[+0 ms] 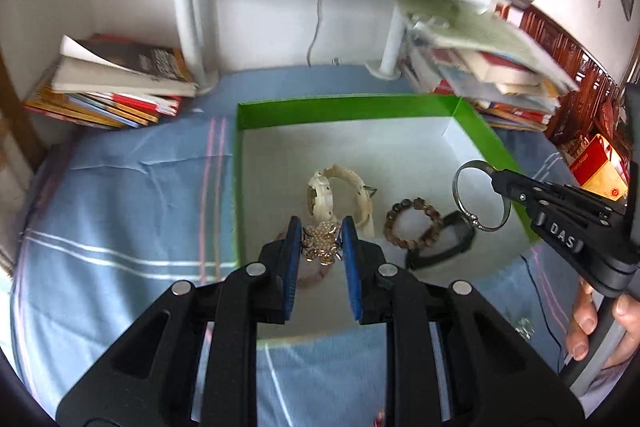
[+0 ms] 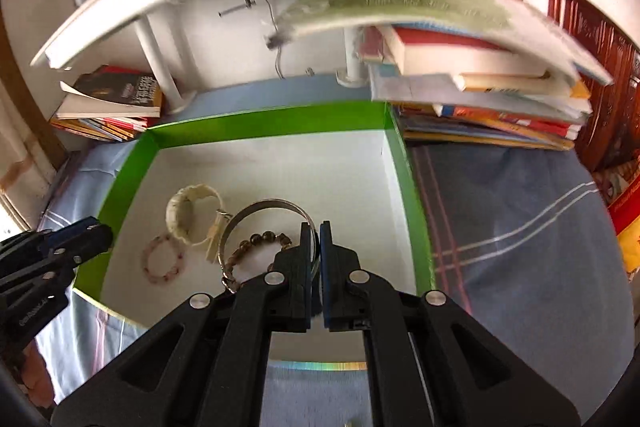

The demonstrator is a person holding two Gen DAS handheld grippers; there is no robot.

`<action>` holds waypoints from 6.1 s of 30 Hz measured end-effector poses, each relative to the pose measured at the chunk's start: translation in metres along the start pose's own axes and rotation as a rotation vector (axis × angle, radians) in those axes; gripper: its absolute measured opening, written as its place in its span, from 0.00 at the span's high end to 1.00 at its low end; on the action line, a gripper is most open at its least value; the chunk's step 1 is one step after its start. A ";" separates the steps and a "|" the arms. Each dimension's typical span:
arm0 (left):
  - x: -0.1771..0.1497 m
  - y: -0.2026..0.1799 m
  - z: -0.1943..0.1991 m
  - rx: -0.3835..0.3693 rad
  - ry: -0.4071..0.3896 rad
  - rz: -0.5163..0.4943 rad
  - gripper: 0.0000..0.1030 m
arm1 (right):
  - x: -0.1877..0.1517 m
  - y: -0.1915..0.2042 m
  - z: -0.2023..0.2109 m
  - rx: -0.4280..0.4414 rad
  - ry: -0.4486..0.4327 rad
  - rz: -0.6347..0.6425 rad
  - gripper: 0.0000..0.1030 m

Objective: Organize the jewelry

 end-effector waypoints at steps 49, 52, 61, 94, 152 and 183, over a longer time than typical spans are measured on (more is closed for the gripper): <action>-0.180 -0.024 0.031 0.045 0.112 -0.103 0.92 | -0.159 0.001 0.052 0.022 0.111 0.048 0.94; -0.180 -0.022 0.031 0.048 0.112 -0.099 0.92 | -0.159 0.000 0.054 0.019 0.106 0.042 0.94; -0.168 -0.008 0.050 0.060 0.061 -0.059 0.92 | -0.144 -0.014 0.084 -0.016 0.026 0.022 0.94; -0.097 -0.003 0.124 0.064 -0.156 -0.058 0.92 | -0.072 0.025 0.123 0.010 -0.149 0.104 0.94; -0.175 0.036 0.047 0.148 0.056 0.018 0.43 | -0.157 0.042 0.050 -0.006 0.076 0.177 0.56; -0.175 0.034 0.048 0.187 -0.006 0.055 0.72 | -0.160 0.047 0.052 -0.001 0.046 0.163 0.78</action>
Point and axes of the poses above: each gripper's, at about its wrist camera, not at the fingertips, and z roughly against the way its jaws point, y to its left, x to its top, the point moved 6 cm from there along -z, roughly the way its jaws point, and after that the axes turned 11 degrees about z, right-handed, at the moved point
